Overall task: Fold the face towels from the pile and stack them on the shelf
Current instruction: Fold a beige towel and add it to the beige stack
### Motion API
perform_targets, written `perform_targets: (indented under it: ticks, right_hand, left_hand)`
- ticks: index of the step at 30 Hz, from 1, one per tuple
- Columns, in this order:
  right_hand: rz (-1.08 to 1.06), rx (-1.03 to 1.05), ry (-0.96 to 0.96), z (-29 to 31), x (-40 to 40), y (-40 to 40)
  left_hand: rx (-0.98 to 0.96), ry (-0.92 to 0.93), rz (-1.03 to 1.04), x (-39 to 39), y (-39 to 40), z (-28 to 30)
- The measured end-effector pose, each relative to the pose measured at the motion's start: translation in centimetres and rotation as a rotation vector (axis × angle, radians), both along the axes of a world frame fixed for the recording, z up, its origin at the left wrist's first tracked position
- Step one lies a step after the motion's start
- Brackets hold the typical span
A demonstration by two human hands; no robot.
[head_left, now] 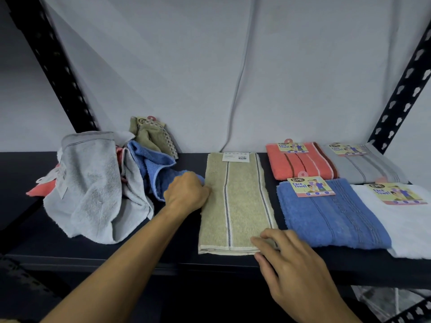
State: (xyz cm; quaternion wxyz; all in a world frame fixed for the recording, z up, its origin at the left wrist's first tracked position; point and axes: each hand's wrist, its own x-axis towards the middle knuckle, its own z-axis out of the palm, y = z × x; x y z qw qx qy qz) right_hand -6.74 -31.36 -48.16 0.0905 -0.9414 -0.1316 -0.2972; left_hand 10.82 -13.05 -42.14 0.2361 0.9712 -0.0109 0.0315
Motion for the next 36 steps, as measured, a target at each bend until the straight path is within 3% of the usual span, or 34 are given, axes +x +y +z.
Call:
perform_targets:
  ticks: [4, 8, 14, 17, 24, 31, 36]
  right_hand:
    - [0.003, -0.041, -0.010, 0.2, -0.1, 0.1]
    - [-0.010, -0.044, -0.002, 0.2, -0.3, 0.1]
    - [-0.006, -0.041, -0.006, -0.2, -0.4, -0.3]
    - [-0.007, -0.058, 0.009, -0.5, -0.9, -0.4]
    - [0.023, -0.078, 0.059, 1.3, -0.6, -0.5]
    - [0.021, -0.196, 0.197, -0.5, -0.1, -0.5]
    - [0.074, -0.237, 0.124, -0.2, -1.6, -0.8]
  left_hand:
    - [0.090, -0.180, -0.196, 0.8, -0.6, 0.5]
    - [0.206, 0.048, -0.495, 1.8, -1.6, -1.2]
    - [0.441, 0.126, -0.492, 3.1, -1.7, -2.6]
    - [0.460, 0.109, -0.480, 3.2, -1.9, -2.3]
    - [0.206, -0.194, -0.704, -4.4, 1.3, 0.8]
    - [0.493, -0.371, -0.858, -10.2, 5.4, -2.7]
    - [0.455, -0.613, -0.928, -11.9, 4.9, -4.2]
